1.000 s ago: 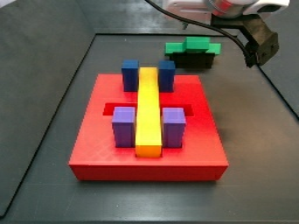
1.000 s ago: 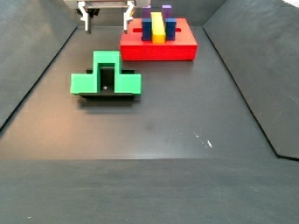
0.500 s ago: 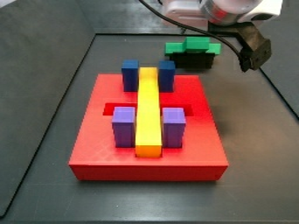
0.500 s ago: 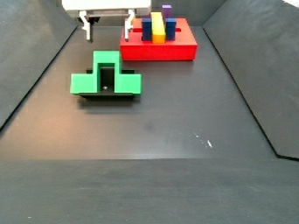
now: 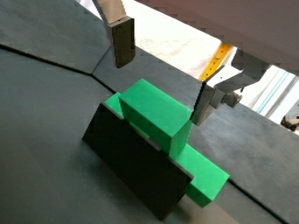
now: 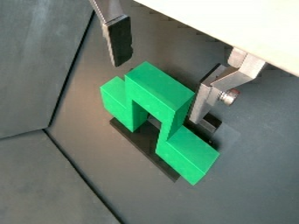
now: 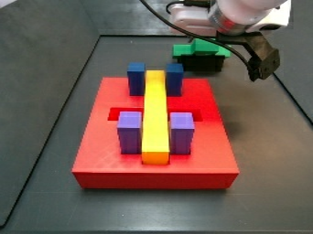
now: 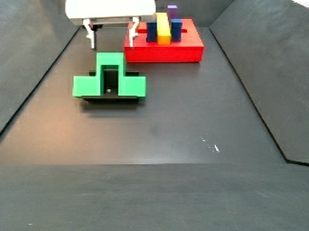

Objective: Pick up the green object. Move up. Place the green object on the fixture. Regrasp the green object. Move to above the board. Insert the green object.
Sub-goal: Regrasp the green object.

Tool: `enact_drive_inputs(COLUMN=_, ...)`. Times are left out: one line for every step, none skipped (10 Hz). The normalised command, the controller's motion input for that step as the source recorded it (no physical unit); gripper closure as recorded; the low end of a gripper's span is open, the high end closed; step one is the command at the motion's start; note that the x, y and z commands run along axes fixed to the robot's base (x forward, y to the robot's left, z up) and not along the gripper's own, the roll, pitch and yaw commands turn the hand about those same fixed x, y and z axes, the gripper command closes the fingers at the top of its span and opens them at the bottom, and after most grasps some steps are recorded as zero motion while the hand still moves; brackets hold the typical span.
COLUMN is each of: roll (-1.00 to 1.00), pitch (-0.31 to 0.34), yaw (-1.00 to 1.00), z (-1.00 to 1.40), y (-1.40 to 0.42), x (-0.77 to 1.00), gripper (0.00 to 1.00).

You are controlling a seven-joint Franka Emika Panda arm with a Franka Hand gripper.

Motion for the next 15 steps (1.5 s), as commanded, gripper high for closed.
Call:
enact_drive_inputs(roll=0.0, pitch=0.0, yaw=0.05, z=-0.22, y=0.04, x=0.05, gripper=0.0)
enact_drive_inputs(roll=0.0, pitch=0.0, yaw=0.05, z=-0.21, y=0.05, x=0.06, gripper=0.0)
enact_drive_inputs(roll=0.01, pitch=0.0, yaw=0.05, z=-0.21, y=0.05, x=0.07, gripper=0.0)
enact_drive_inputs(roll=0.02, pitch=0.0, yaw=0.05, z=-0.23, y=0.06, x=0.08, gripper=0.0)
enact_drive_inputs(roll=0.05, pitch=0.0, yaw=0.07, z=-0.25, y=0.09, x=0.13, gripper=0.0)
enact_drive_inputs(roll=0.09, pitch=0.0, yaw=0.11, z=-0.28, y=0.12, x=0.2, gripper=0.0)
enact_drive_inputs(roll=0.1, pitch=0.0, yaw=0.14, z=-0.29, y=0.16, x=0.25, gripper=0.0)
enact_drive_inputs(roll=0.11, pitch=0.0, yaw=0.13, z=-0.28, y=0.17, x=0.24, gripper=0.0)
enact_drive_inputs(roll=0.1, pitch=0.009, yaw=0.07, z=-0.19, y=0.13, x=0.19, gripper=0.0)
enact_drive_inputs(roll=0.05, pitch=0.074, yaw=0.04, z=-0.08, y=0.19, x=0.22, gripper=0.0)
enact_drive_inputs(roll=0.0, pitch=0.023, yaw=0.05, z=0.0, y=0.05, x=0.12, gripper=0.0)
enact_drive_inputs(roll=-0.1, pitch=0.0, yaw=0.0, z=0.0, y=0.1, x=0.0, gripper=0.0)
enact_drive_inputs(roll=-0.13, pitch=0.0, yaw=0.0, z=0.06, y=0.11, x=0.0, gripper=0.0)
enact_drive_inputs(roll=-0.11, pitch=-0.037, yaw=0.0, z=0.04, y=0.04, x=-0.02, gripper=0.0)
enact_drive_inputs(roll=0.0, pitch=0.0, yaw=0.0, z=0.0, y=0.0, x=0.0, gripper=0.0)
